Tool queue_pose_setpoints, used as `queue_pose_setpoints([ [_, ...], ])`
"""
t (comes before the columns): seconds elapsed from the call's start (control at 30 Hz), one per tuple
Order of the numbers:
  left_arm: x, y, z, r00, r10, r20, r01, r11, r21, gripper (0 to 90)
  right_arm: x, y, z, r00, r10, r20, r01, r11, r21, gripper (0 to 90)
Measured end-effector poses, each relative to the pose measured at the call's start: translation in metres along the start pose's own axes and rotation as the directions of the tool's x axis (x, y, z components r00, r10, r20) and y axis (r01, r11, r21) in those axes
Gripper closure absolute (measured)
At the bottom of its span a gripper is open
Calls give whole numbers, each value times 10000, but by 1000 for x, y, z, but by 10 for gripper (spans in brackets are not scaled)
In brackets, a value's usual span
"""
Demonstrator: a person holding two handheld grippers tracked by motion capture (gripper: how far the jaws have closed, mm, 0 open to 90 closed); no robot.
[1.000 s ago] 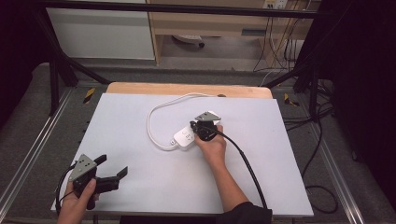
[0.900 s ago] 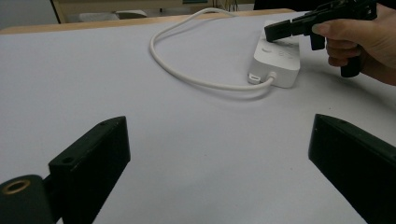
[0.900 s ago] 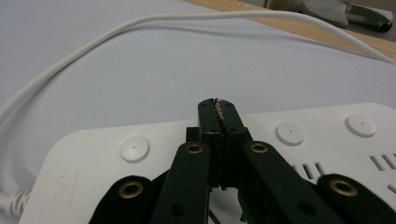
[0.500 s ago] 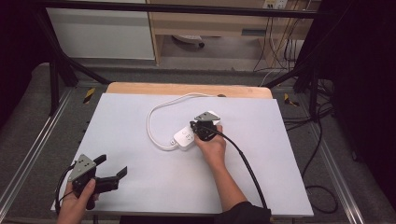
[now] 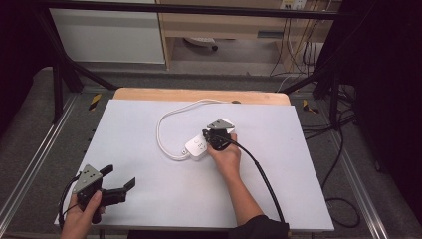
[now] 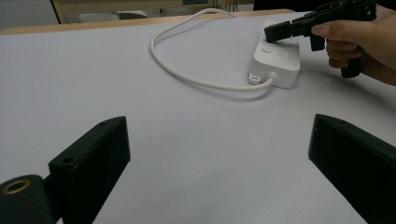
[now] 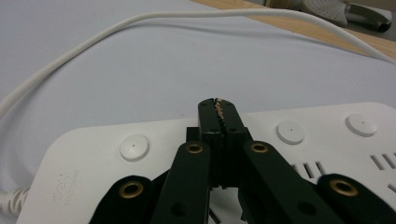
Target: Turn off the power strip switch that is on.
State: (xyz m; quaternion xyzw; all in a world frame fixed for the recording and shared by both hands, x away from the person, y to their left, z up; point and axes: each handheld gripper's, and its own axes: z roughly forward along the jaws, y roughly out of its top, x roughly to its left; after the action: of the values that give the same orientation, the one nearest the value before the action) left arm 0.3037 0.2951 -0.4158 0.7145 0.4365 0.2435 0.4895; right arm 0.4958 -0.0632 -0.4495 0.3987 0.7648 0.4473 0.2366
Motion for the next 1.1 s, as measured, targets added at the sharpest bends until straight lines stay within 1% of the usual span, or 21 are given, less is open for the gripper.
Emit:
queue_pose_setpoints([
  [0.27, 0, 0, 0, 10000, 21, -14, -21, 10000, 23, 53, 0, 0, 0, 10000, 49, -37, -50, 10000, -34, 900],
  [0.47, 0, 0, 0, 10000, -26, -12, 26, 10000, 31, 53, -1, 1, -1, 10000, -75, -44, 76, 10000, 27, 900],
  [0.9, 1, 0, 1, 10000, -75, 9, 75, 10000, 39, 53, -3, 2, -1, 9997, 103, -200, -101, 9999, 122, 900],
  [1.0, 1, 0, 1, 10000, -47, 13, 47, 10000, 50, 54, -4, 2, -1, 9994, 262, -232, -260, 9996, 72, 900],
  [1.03, 1, 0, 1, 10000, -43, 16, 43, 10000, 55, 54, -4, 3, -2, 9988, 364, -313, -364, 9993, -11, 900],
  [1.1, 1, 0, 1, 10000, -71, 24, 71, 10000, 54, 54, -4, 4, -1, 9992, 256, -322, -254, 9997, 74, 900],
])
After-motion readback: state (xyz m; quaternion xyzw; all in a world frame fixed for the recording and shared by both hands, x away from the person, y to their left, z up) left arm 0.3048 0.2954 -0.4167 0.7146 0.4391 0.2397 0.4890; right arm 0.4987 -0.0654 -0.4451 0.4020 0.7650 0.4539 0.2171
